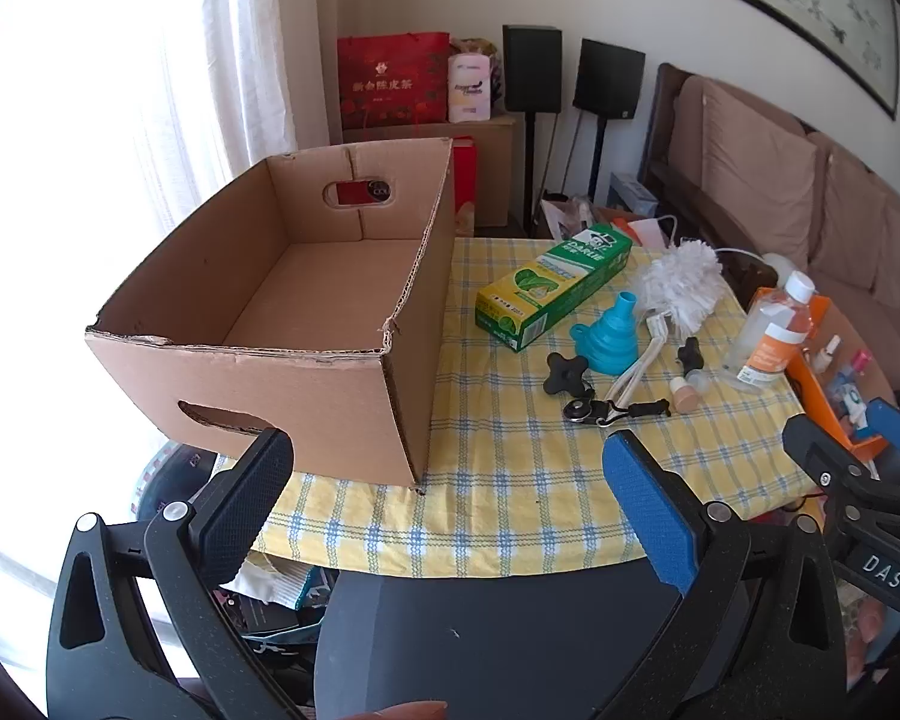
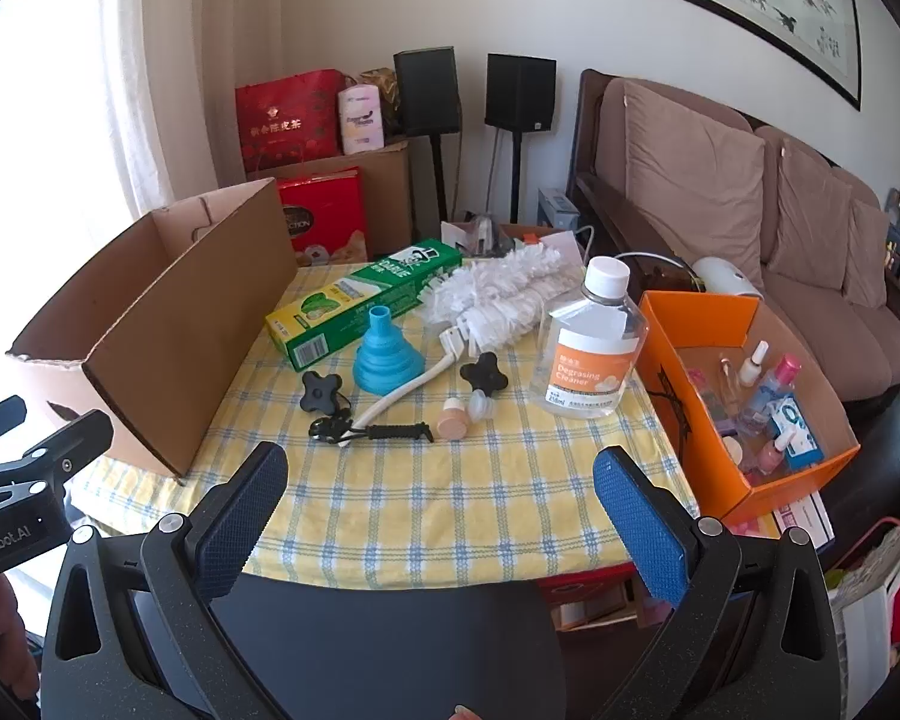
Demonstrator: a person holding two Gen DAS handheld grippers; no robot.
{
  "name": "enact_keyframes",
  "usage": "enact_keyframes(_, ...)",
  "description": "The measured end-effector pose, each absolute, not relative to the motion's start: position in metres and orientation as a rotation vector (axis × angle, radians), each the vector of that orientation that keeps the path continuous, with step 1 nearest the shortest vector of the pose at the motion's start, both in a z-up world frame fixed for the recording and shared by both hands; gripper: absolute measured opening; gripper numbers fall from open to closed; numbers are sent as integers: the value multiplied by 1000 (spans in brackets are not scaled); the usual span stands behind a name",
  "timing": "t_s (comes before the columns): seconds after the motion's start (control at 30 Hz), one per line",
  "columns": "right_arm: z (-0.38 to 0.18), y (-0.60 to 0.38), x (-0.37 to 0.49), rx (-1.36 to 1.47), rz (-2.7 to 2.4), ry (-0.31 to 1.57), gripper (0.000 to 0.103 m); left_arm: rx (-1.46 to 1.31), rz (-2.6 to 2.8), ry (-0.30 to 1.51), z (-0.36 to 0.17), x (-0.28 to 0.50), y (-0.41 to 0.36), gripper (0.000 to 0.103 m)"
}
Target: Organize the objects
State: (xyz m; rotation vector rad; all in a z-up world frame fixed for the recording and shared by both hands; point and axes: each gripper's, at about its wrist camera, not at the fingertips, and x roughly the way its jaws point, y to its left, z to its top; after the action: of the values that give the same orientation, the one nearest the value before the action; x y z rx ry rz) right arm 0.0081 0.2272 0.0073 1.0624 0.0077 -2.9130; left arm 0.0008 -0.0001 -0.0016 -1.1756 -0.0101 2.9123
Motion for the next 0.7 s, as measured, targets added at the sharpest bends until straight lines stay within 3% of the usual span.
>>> enact_keyframes(0.7, 6, 226, 8, 1058, -2913, 5, 103, -1179, 2907, -2, -5, 2, 5, 103)
